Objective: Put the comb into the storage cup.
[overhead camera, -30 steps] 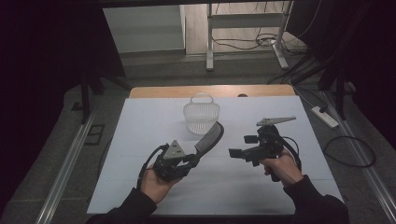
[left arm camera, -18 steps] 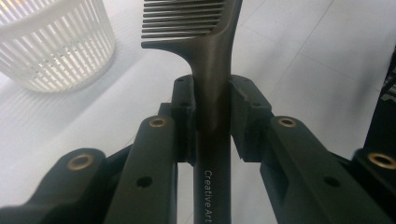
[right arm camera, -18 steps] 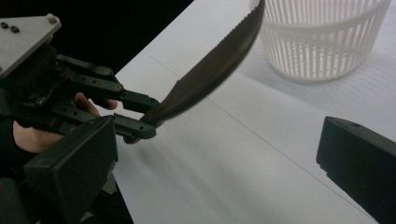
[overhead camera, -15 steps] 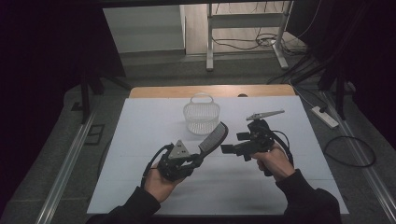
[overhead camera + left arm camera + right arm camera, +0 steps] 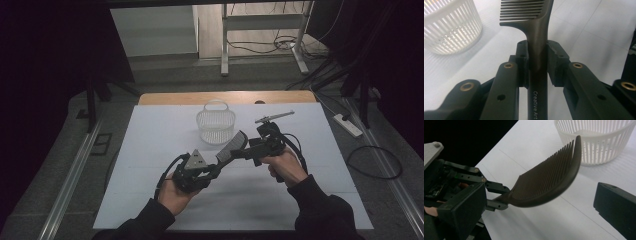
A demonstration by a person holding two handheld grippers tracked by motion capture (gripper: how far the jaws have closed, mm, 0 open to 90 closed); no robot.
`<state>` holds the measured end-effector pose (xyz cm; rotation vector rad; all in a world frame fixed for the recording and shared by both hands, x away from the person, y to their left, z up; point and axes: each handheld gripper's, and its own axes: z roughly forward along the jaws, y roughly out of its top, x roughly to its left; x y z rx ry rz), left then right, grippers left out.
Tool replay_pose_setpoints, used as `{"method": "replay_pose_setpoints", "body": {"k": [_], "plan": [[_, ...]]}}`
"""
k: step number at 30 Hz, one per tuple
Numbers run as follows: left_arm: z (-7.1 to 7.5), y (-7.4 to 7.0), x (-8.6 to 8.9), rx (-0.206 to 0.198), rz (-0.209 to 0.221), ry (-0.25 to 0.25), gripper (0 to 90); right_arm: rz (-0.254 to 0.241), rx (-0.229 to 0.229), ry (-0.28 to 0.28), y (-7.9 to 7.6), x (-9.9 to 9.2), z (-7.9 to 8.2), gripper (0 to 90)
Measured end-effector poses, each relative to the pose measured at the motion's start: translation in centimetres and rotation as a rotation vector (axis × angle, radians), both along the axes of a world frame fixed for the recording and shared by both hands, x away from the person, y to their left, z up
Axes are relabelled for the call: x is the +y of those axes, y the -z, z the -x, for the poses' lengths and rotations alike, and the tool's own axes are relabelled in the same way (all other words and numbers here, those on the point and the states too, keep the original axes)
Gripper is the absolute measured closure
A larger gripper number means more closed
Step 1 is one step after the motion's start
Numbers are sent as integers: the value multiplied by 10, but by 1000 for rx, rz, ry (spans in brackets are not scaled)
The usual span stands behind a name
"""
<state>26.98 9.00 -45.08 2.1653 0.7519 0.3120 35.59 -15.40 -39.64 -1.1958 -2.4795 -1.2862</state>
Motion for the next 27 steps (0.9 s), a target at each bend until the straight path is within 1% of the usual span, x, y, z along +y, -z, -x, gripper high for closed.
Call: {"method": "replay_pose_setpoints", "body": {"k": [3, 6, 13, 14, 16, 19, 22, 24, 27], "plan": [[0, 1, -1, 0, 0, 2, 727, 6, 11, 3, 1, 2, -2, 0], [0, 0, -2, -3, -3, 5, 727, -2, 34, 4, 3, 2, -3, 0], [1, 1, -3, -7, -7, 5, 727, 23, 48, 6, 6, 2, -4, 0], [1, 1, -3, -8, -7, 5, 727, 27, 50, 8, 6, 2, -4, 19], [1, 1, -3, -11, -6, 3, 727, 21, 50, 10, 5, 1, -4, 81], [1, 1, -2, -14, -8, 1, 727, -22, 62, 8, 5, -2, -4, 208], [1, 1, -3, -19, -13, -1, 727, -41, 71, 14, 4, -5, -4, 337], [1, 1, -3, -21, -16, -3, 727, -54, 83, 7, 5, -8, -5, 438], [2, 1, -3, -27, -16, -4, 727, -77, 110, -2, 6, -10, -6, 556]]}}
